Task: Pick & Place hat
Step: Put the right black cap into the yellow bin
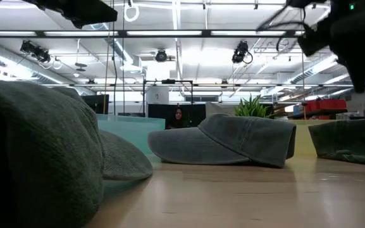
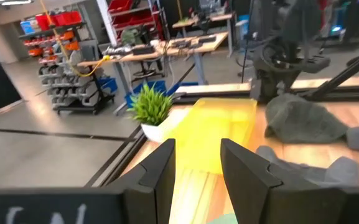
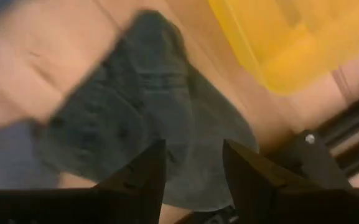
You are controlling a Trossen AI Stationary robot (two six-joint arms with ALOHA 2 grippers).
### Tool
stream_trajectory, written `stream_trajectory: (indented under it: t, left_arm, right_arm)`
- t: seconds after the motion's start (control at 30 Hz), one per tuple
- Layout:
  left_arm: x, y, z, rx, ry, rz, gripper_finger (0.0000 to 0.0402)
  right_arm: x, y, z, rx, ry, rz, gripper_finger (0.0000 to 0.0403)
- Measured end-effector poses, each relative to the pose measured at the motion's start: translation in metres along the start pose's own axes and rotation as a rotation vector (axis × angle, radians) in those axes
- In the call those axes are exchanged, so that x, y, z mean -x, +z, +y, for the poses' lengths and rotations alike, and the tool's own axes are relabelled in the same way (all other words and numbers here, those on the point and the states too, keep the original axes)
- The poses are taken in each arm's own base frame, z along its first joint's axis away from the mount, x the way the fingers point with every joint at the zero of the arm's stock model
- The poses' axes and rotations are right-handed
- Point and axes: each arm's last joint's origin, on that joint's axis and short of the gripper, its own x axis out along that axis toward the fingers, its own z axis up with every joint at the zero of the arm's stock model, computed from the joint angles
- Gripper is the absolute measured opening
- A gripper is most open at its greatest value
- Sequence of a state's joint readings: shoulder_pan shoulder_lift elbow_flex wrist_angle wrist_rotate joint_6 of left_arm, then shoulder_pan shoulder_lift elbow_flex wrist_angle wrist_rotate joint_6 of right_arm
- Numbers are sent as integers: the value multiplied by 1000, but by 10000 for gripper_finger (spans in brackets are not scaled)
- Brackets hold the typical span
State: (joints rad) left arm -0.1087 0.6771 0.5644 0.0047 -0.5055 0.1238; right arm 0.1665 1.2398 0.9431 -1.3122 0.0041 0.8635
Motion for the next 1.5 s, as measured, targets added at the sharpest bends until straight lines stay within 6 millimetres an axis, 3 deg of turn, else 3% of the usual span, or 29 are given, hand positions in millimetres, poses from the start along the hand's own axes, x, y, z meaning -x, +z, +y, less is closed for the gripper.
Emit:
stream_trajectory:
  t: [0.33,0.43,0.57,0.67,0.77,0.87,1.03,1.2,1.37,1.5]
  left_arm:
    - [-2,-1,-1,-5,14,11,130]
    - [-2,-1,-1,-5,14,10,130]
    - [-2,0,-1,-2,15,5,130]
    - [-2,0,-1,1,15,-2,130]
    - [-2,1,0,6,17,-11,130]
    - [-2,3,0,15,19,-30,130]
    - [-2,3,0,16,19,-32,130]
    - [-2,3,0,16,19,-32,130]
    - [-2,3,0,16,19,-32,130]
    - [-2,3,0,17,19,-33,130]
  right_arm:
    - [-53,1,6,-14,85,77,162]
    - [-69,-1,-1,46,-5,5,162]
    - [-85,-4,-11,-4,-92,-28,160]
    - [-90,-6,-12,-2,-80,-15,138]
    - [-90,-6,-10,12,-29,19,83]
    - [-83,-5,-3,1,57,73,19]
    - [-50,4,14,11,230,131,23]
    - [-1,15,26,76,248,-2,8]
    - [44,25,25,137,99,-275,14]
    - [62,36,15,106,-120,-499,11]
